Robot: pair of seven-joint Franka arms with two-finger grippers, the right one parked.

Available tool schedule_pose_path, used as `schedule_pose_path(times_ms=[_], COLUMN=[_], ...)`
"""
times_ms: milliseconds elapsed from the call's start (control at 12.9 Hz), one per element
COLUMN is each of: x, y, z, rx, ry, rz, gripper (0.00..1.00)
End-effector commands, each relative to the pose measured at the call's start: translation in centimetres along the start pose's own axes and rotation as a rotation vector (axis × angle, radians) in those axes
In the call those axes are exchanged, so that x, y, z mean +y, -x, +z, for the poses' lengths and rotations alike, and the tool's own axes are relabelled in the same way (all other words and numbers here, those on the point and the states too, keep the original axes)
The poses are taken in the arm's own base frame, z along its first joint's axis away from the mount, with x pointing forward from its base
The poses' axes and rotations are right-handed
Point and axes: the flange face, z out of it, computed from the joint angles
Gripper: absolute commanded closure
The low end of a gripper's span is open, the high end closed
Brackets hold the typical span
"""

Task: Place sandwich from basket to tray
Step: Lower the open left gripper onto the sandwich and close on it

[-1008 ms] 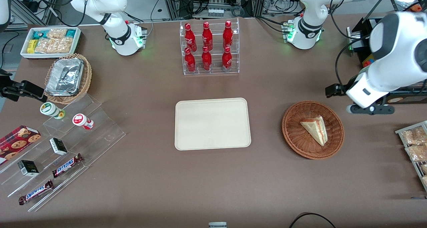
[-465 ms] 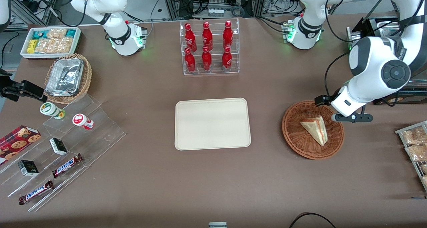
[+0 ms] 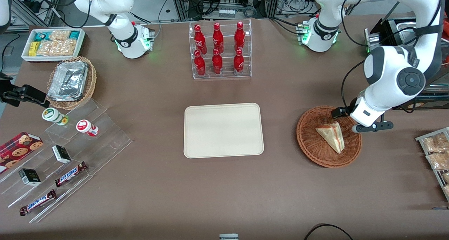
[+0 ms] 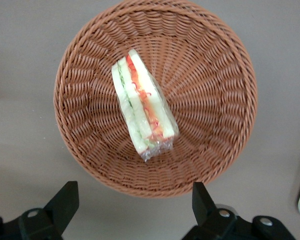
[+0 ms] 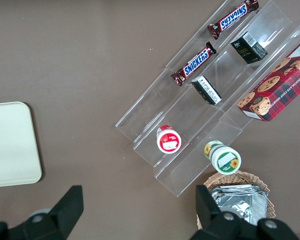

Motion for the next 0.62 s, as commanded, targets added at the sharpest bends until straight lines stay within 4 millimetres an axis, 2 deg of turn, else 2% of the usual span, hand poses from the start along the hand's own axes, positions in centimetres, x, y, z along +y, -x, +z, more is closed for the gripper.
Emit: schedule_pose_path(times_ms=[0, 310, 543], x=[0.1, 0.5, 0.7], y=[-0.2, -1.4, -1.9], z=[2.1, 4.1, 5.1], rx=[0.03, 0.063, 0.083], ry=[0.019, 0.052, 0.068], rz=[-0.207, -0.472, -0.524], gripper=[0.0, 0.0, 0.0])
